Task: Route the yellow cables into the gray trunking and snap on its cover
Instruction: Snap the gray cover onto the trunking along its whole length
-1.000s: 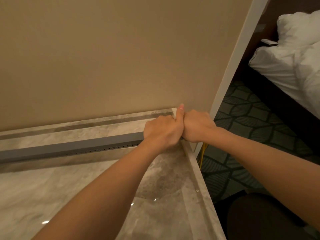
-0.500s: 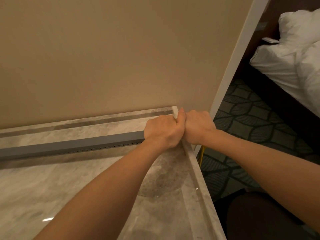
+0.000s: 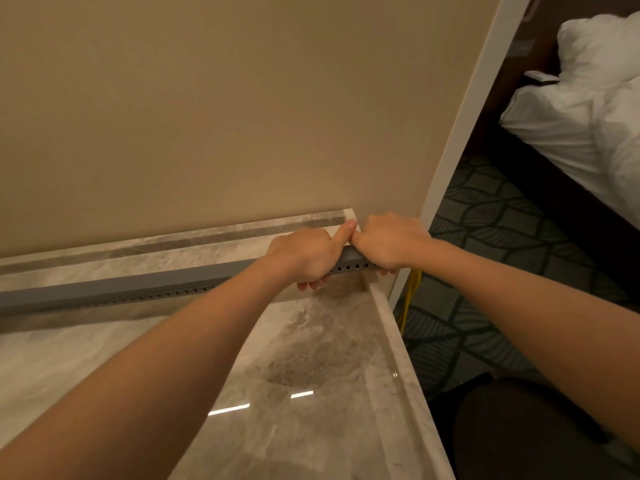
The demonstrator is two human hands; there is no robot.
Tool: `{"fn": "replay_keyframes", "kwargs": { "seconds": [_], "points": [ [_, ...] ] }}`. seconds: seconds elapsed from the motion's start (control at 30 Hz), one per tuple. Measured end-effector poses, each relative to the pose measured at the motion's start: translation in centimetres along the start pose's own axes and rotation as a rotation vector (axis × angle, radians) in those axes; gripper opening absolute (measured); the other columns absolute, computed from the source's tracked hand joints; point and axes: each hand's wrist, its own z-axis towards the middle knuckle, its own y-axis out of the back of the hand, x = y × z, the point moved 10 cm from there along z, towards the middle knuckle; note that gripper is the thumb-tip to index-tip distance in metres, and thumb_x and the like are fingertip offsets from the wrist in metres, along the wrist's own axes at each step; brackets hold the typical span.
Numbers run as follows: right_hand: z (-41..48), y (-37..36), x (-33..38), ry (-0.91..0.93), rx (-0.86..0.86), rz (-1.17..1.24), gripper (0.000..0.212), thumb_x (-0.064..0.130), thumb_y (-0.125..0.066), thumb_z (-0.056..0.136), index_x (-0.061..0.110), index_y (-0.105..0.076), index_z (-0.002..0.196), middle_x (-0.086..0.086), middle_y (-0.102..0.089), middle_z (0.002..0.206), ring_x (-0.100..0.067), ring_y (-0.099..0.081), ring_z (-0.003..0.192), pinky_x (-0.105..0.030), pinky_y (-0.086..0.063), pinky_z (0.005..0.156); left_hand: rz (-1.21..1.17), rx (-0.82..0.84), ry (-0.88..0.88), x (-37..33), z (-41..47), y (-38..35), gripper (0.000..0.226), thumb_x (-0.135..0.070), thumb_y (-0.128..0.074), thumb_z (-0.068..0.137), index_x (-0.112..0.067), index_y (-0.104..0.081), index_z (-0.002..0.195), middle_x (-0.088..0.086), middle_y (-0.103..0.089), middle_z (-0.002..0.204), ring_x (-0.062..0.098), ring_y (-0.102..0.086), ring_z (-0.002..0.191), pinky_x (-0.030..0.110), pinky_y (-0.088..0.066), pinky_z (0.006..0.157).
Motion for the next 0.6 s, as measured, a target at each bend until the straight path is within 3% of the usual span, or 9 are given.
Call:
{"fn": "replay_keyframes", "kwargs": {
  "seconds": [0.1, 0.17, 0.27, 0.37, 0.6],
  "points": [
    [0.1, -2.2, -0.5, -0.026, 0.273, 0.327, 0.058, 0.05, -0.026, 0.097, 0.012, -0.064, 0.076, -0.003, -0.064, 0.058, -0.012, -0.062, 0.049, -0.023, -0.052, 0.057, 0.065, -0.046, -0.001, -0.2, -0.3, 0.1, 0.082, -0.055, -0.001, 0.095, -0.015, -0.057, 0.05, 0.0, -0.061, 0.048, 0.018, -0.064, 0.052, 0.035, -0.048, 0.083],
    [-0.6, -3.1, -1.0, -0.033, 0.416, 0.486, 0.055, 0.056, -0.031, 0.094, 0.015, -0.064, 0.081, 0.001, -0.064, 0.058, -0.007, -0.059, 0.046, -0.018, -0.05, 0.054, 0.052, -0.029, 0.014, 0.2, -0.3, 0.0, 0.083, -0.057, -0.001, 0.094, -0.014, -0.057, 0.051, 0.0, -0.061, 0.048, 0.018, -0.064, 0.052, 0.035, -0.048, 0.082],
    [-2.0, -4.0, -1.6, 0.004, 0.546, 0.664, 0.05, 0.056, -0.038, 0.091, 0.014, -0.064, 0.081, 0.002, -0.061, 0.061, -0.009, -0.053, 0.052, -0.021, -0.044, 0.06, -0.032, 0.058, 0.015, 1.1, -0.3, -0.3, 0.086, -0.068, -0.004, 0.088, -0.013, -0.058, 0.05, 0.0, -0.059, 0.045, 0.017, -0.058, 0.044, 0.032, -0.049, 0.074],
    [-3.1, -4.5, -1.9, 0.041, 0.596, 0.814, 0.037, 0.047, -0.044, 0.089, 0.017, -0.06, 0.075, 0.006, -0.053, 0.055, -0.008, -0.045, 0.052, -0.023, -0.038, 0.065, -0.109, 0.212, -0.047, 1.0, -0.3, -1.1, 0.083, -0.074, -0.014, 0.084, -0.01, -0.058, 0.055, 0.002, -0.057, 0.047, 0.016, -0.053, 0.041, 0.029, -0.049, 0.066],
    [-2.8, -5.9, -3.1, 0.037, 0.463, 1.269, 0.038, 0.043, -0.057, 0.08, 0.012, -0.061, 0.102, 0.005, -0.039, 0.054, -0.007, -0.029, 0.046, -0.018, -0.026, 0.049, -0.157, 0.348, -0.08, 1.3, -0.1, -1.6, 0.071, -0.075, -0.035, 0.078, -0.011, -0.061, 0.064, 0.0, -0.059, 0.054, 0.011, -0.053, 0.044, 0.026, -0.044, 0.066]
  ]
}}
